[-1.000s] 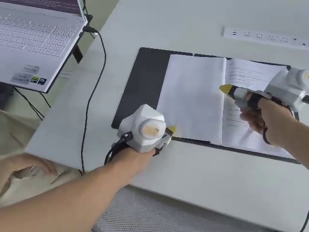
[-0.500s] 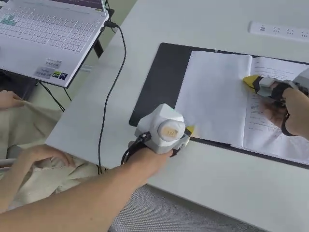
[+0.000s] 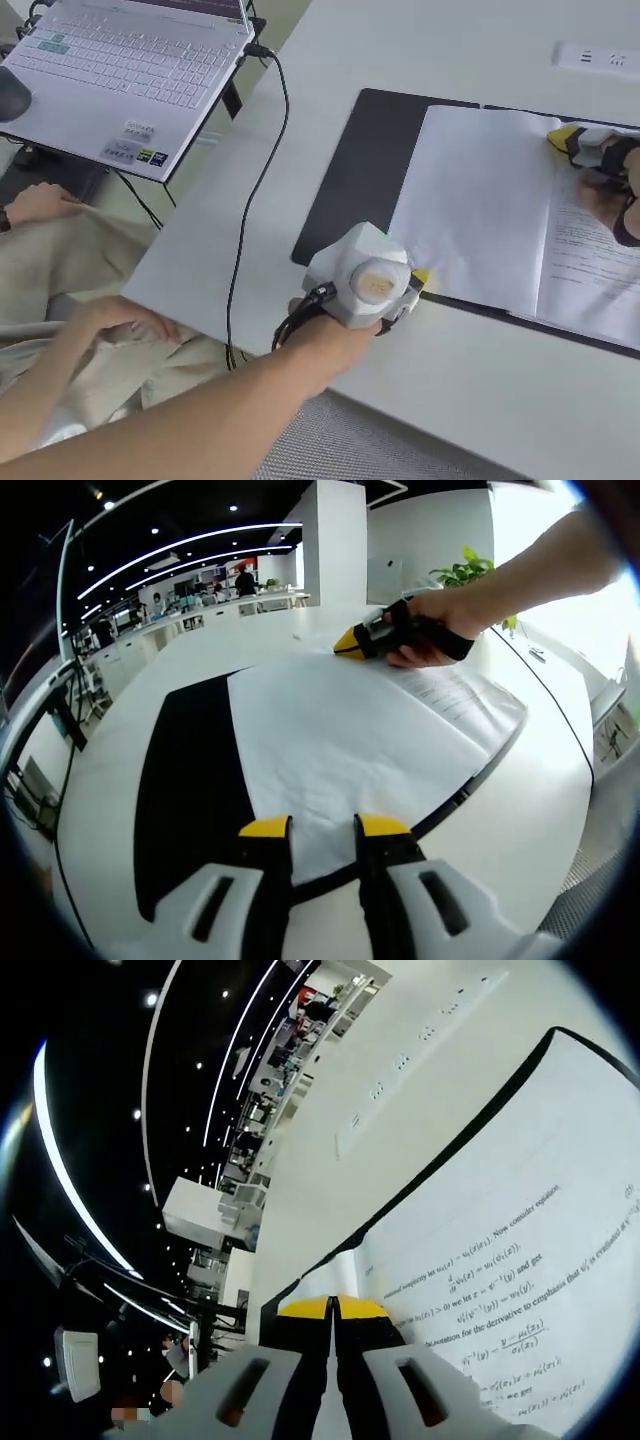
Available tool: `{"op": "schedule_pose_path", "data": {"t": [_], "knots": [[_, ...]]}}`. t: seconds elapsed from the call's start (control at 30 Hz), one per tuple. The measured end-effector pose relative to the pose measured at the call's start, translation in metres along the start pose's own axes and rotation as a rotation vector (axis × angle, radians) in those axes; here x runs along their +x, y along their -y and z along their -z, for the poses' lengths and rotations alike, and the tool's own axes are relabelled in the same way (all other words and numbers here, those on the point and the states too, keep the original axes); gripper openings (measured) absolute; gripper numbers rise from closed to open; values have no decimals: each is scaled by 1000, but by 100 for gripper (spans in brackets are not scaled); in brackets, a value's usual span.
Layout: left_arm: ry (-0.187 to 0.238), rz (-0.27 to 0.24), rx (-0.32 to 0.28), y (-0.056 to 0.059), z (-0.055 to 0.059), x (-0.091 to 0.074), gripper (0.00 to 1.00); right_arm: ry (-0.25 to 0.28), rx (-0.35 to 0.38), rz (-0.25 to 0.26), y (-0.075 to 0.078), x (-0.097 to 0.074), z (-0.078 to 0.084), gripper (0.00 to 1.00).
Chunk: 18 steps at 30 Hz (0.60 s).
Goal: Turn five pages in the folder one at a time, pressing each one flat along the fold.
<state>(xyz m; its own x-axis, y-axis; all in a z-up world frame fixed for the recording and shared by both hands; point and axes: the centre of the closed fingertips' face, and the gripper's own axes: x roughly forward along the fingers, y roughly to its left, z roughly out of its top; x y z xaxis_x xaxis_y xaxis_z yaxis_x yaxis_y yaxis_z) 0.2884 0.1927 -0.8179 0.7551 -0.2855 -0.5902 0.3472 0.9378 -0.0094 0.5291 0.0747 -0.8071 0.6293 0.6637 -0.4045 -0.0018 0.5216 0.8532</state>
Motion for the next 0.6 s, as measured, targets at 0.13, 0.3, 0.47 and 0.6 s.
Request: {"op": "schedule_pose_path", "data": {"t": [0.13,0.3,0.47,0.6], "knots": [[2,1,2,0,0,-1,23,37,-2,20,0,7,-12,0],[2,1,1,0,-1,-1,22,44,29,35,2,9,-17,0],[1,1,3,0,0,0,22,16,5,42,3,8,-12,0],[0,1,2,0,0,0,23,-35,-3,33,2,0,0,0]]}}
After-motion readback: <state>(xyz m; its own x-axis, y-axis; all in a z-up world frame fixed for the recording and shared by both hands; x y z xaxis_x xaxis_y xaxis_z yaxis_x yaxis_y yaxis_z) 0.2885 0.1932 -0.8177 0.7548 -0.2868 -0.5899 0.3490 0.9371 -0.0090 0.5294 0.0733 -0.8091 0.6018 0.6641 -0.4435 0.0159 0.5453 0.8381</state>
